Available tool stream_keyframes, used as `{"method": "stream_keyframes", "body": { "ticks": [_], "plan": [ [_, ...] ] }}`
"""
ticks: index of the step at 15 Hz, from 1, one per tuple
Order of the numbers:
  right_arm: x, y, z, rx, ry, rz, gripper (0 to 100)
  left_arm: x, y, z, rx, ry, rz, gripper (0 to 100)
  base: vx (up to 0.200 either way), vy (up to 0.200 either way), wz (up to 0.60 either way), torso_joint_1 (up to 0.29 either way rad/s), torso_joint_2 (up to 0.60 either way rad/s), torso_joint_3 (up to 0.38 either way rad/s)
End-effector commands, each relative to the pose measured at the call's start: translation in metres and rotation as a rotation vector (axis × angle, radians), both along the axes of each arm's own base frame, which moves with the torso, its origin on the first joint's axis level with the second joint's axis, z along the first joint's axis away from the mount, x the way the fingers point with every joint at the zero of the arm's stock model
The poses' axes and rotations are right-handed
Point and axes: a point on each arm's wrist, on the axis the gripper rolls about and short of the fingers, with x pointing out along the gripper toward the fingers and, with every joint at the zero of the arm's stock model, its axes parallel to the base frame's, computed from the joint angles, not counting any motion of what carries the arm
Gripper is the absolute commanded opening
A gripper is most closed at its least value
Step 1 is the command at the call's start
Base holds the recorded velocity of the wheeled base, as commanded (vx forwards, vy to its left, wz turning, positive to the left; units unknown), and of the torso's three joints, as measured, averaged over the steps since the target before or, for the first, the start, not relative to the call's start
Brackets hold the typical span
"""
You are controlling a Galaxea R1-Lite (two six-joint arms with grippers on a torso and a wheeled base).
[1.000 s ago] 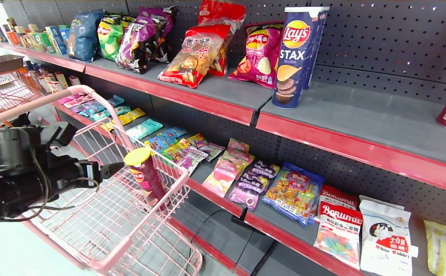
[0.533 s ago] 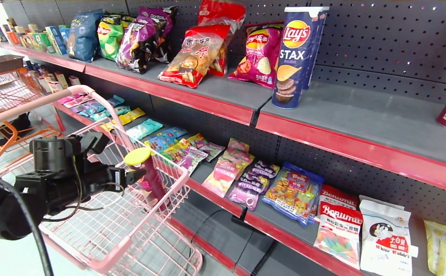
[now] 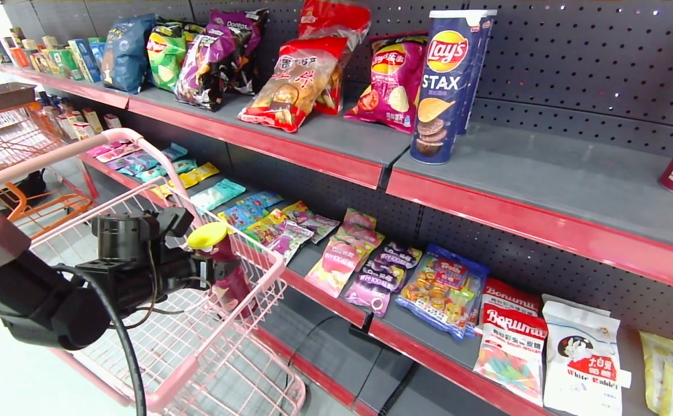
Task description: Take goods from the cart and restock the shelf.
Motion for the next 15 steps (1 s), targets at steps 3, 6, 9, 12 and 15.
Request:
{"method": "stream_keyframes", "body": {
  "ticks": [3,6,9,12,15],
  "plan": [
    [0.0,0.0,0.0,0.0,-0.001,0.001,100,0.019,-0.003,-0.018,0.002,-0.016,0.004,100,0.0,0.0,0.0,0.0,0.0,0.0],
    [0.0,0.0,0.0,0.0,-0.001,0.0,100,0.021,-0.003,-0.022,0.002,-0.035,0.005,0,0.0,0.0,0.0,0.0,0.0,0.0],
    [0.0,0.0,0.0,0.0,-0.001,0.001,100,0.011,0.004,0.015,-0.009,-0.116,0.023,0,0.0,0.0,0.0,0.0,0.0,0.0],
    [0.0,0.0,0.0,0.0,-0.001,0.0,100,-0.03,0.026,0.114,-0.03,-0.191,0.063,0,0.0,0.0,0.0,0.0,0.0,0.0],
    [0.0,0.0,0.0,0.0,-0.001,0.001,100,-0.114,0.037,0.198,-0.063,-0.22,0.023,0,0.0,0.0,0.0,0.0,0.0,0.0]
  ]
}}
